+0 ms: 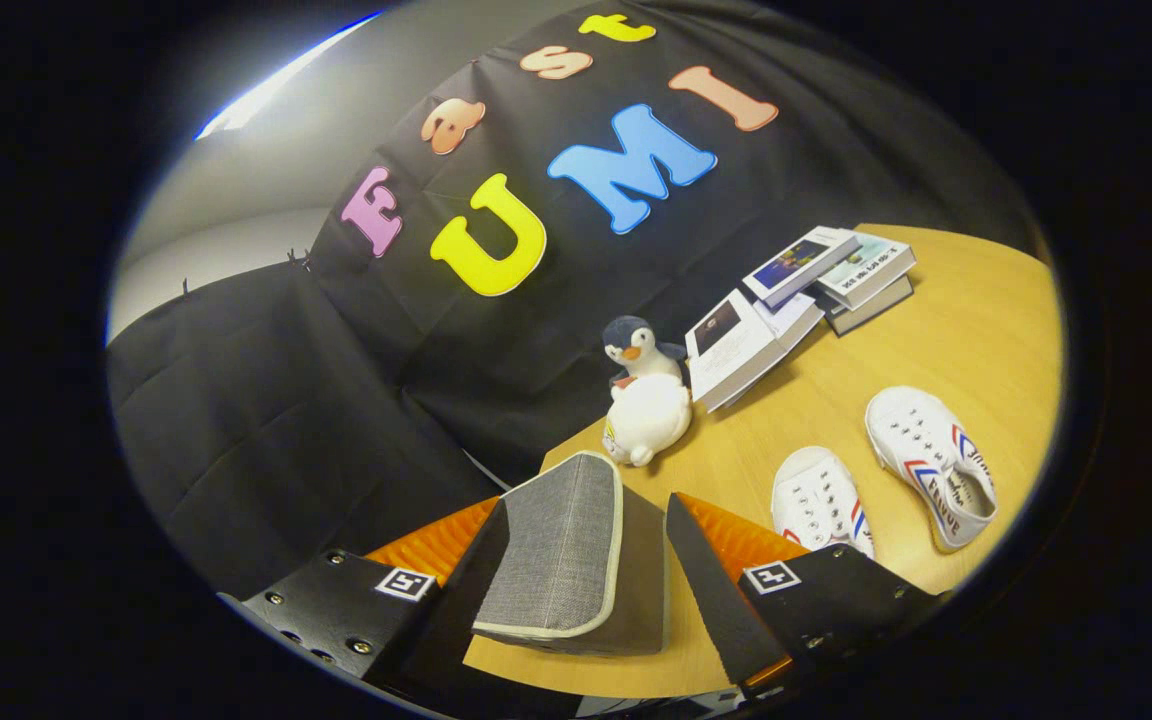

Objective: Open the storage box then place both shoes into the box .Put the left shoe in first, then the right shoe, with the right side of both shoes facing outward in a uniform manner.

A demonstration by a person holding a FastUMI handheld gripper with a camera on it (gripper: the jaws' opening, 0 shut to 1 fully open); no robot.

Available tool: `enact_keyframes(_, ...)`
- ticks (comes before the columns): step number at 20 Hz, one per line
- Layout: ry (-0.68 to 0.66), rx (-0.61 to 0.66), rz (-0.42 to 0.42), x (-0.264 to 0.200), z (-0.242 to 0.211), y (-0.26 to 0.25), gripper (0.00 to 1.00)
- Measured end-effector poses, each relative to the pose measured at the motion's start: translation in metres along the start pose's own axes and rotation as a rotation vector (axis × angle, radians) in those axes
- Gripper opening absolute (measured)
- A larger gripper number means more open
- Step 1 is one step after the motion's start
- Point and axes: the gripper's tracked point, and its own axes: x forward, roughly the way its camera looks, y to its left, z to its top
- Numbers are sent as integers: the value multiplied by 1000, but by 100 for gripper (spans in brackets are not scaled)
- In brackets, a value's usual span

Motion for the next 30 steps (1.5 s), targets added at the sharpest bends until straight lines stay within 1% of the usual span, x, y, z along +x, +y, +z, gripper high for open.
enact_keyframes(2, 34, 67, 15, 6, -13, 0, 96)
enact_keyframes(6, 85, 134, 24, 21, -36, -2, 96)
enact_keyframes(14, 231, 361, 70, 47, -89, -4, 96)
enact_keyframes(16, 255, 423, 93, 51, -96, -2, 96)
enact_keyframes(17, 266, 446, 105, 55, -98, 0, 92)
enact_keyframes(20, 303, 484, 141, 53, -106, 9, 92)
enact_keyframes(21, 302, 499, 143, 53, -103, 2, 92)
enact_keyframes(23, 310, 530, 149, 55, -106, 10, 67)
enact_keyframes(25, 322, 538, 158, 52, -105, 10, 67)
enact_keyframes(26, 331, 516, 139, 55, -108, 8, 67)
enact_keyframes(27, 281, 549, 139, 42, -90, 1, 48)
enact_keyframes(28, 268, 578, 138, 55, -91, 3, 28)
enact_keyframes(29, 268, 599, 137, 55, -86, 2, 9)
enact_keyframes(30, 282, 595, 147, 52, -89, 7, 2)
